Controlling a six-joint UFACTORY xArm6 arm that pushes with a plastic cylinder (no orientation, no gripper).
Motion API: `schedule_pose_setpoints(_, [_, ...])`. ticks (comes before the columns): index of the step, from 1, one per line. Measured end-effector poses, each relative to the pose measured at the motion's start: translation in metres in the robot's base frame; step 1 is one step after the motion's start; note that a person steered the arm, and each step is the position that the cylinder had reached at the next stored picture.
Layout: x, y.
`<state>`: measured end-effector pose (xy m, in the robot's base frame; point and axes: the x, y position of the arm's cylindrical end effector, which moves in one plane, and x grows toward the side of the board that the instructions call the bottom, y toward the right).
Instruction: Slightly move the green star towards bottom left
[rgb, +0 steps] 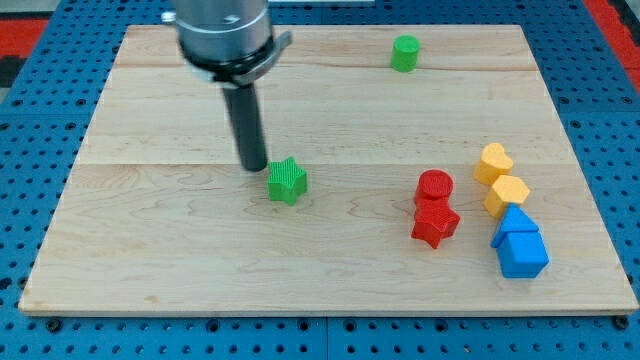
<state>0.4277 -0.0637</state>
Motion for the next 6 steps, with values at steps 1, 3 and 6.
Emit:
schedule_pose_setpoints(1, [-0.011, 0.036])
schedule_pose_setpoints(3, [0.077, 0.025])
schedule_pose_setpoints(6, [-0.177, 0.220])
